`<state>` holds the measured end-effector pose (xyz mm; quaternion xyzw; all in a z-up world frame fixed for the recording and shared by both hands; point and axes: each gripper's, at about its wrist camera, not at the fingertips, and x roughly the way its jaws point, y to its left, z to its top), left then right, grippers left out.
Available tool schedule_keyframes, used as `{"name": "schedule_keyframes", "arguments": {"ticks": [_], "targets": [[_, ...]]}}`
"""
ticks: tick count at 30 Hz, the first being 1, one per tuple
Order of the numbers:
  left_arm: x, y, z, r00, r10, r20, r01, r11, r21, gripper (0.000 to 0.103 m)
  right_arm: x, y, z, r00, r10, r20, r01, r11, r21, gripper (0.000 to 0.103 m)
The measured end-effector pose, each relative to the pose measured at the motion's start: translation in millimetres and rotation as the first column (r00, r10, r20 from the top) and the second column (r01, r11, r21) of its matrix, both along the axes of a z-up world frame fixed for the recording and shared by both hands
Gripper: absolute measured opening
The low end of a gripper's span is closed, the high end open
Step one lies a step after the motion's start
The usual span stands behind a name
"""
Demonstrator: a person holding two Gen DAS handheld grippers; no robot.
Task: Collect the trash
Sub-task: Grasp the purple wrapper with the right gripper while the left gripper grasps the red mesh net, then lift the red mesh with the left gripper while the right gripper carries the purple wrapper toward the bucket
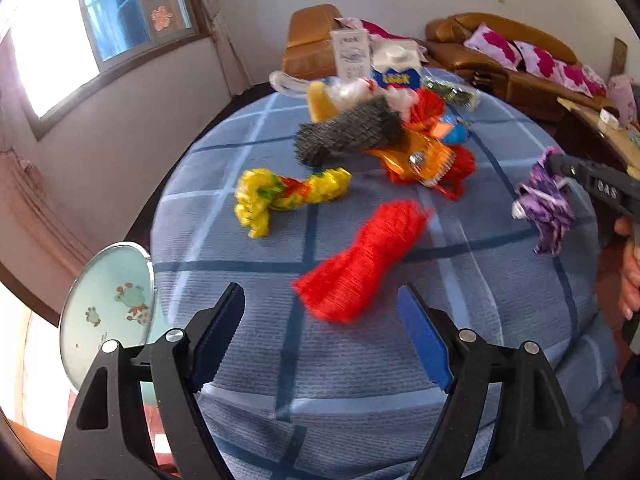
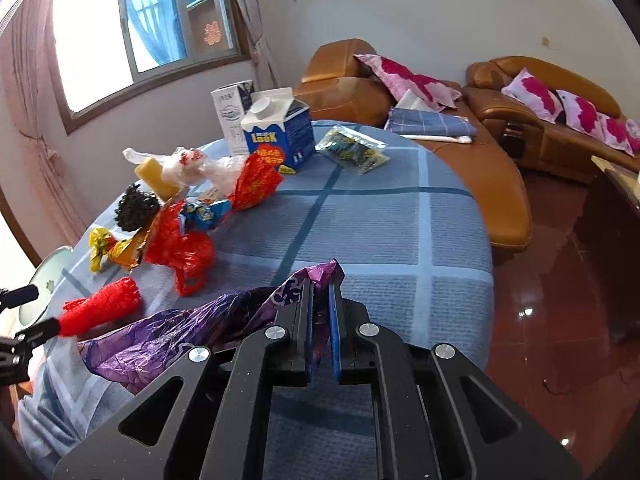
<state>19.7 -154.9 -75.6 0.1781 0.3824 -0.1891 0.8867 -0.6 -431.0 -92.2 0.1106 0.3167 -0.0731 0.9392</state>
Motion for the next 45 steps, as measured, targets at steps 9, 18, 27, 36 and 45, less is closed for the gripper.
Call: {"name": "schedule_keyframes", "arguments": {"ticks": [9,18,27,36,45], "targets": [[25.3,6.0,-20.9,0.999,0.051,-0.014,-0.050,0.998,0.041,0.073,-5.8,13.9,-17.1,0.996,0.081,-0.041,-0.082,0.996,-0.018,0.011],[29.7,2.1,-20.7,0.999,-0.013,-0.047,0.013,1.000,0.010,0.020,-20.0,28.9,-15.8,0.985,0.165,-0.050,-0.169,0.983,-0.076,0.007],[27.4,9.1,-4.7,0.999,-0.035,-0.025,0.034,0.999,-0.018,0.004,-24.1,26.6,-9.8,0.985,0.169,-0.027,-0.170,0.984,-0.050,0.004],[19.2,35.9,31.0,0.999,-0.006,0.047,0.008,0.999,-0.044,0.004,-27.3,29.0,11.8,0.985,0.167,0.035,-0.167,0.986,-0.020,0.003],[21.5,77.4,40.2,0.994,0.073,0.076,-0.072,0.997,-0.019,0.004,-9.4,54.3,36.2,0.974,0.212,0.081,-0.211,0.977,-0.021,0.002]]}}
